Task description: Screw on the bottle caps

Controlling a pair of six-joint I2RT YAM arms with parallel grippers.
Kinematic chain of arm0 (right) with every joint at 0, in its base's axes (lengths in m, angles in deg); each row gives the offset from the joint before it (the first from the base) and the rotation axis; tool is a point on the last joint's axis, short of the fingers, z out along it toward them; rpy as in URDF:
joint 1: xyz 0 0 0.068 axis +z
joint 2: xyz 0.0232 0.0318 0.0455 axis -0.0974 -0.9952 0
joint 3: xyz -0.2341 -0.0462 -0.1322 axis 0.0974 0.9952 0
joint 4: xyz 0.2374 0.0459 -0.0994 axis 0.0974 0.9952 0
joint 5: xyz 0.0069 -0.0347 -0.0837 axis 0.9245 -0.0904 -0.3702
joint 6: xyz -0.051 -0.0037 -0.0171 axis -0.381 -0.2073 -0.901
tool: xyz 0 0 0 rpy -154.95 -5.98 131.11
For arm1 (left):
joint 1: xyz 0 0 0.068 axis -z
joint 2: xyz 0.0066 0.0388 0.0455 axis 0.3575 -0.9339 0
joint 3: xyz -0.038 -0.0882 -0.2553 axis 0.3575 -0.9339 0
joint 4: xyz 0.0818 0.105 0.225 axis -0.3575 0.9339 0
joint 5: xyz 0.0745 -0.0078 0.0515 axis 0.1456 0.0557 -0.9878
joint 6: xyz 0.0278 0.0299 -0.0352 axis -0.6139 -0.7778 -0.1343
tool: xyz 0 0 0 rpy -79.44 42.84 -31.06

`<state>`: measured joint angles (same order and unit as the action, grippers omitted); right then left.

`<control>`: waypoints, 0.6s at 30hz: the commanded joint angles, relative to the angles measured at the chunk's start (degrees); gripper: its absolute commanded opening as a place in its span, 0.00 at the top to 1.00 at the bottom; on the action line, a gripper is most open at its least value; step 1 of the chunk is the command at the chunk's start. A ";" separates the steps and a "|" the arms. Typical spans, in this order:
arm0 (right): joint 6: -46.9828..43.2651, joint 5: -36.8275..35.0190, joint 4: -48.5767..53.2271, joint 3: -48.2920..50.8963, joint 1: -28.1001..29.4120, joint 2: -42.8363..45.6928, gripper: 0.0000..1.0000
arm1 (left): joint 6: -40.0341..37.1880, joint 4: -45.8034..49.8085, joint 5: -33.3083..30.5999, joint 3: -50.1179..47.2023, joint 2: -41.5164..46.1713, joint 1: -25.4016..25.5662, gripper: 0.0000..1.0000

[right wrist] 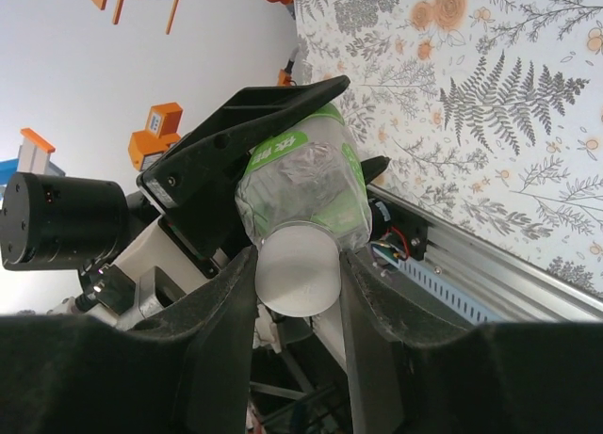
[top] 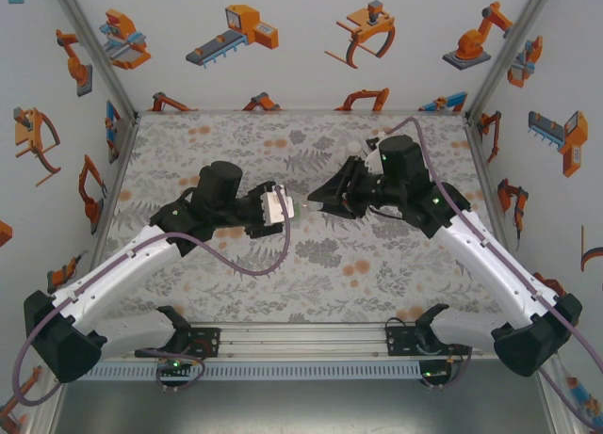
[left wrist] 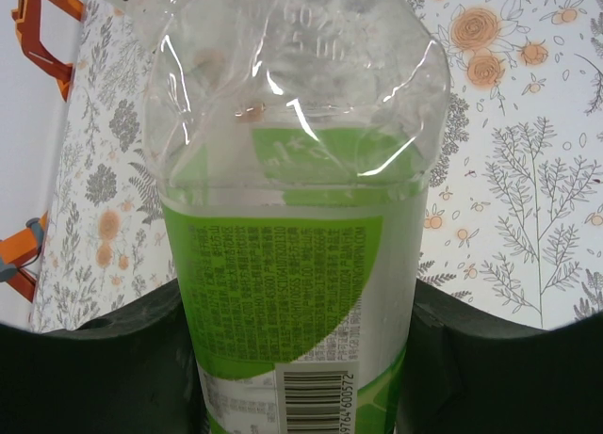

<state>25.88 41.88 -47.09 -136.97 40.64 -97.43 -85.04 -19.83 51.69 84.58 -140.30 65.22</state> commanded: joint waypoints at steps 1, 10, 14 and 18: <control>2.29 -0.98 0.18 -0.79 -0.24 -0.92 0.86 | -1.21 -4.96 5.49 -0.13 0.77 0.95 1.00; -15.81 -2.10 -0.35 -6.36 -0.24 0.13 0.46 | -1.05 -3.81 5.16 -0.53 2.06 0.90 1.00; -25.36 -3.27 1.02 -9.50 -0.30 1.27 0.35 | -1.22 -3.19 5.83 -0.38 2.13 0.93 1.00; -41.83 -4.51 4.74 -13.85 -0.24 2.00 0.36 | -1.02 -2.92 7.01 -0.26 2.59 0.95 1.00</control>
<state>-0.18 38.82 -44.68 -147.09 40.64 -97.32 -85.28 -21.99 55.96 84.15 -139.05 65.92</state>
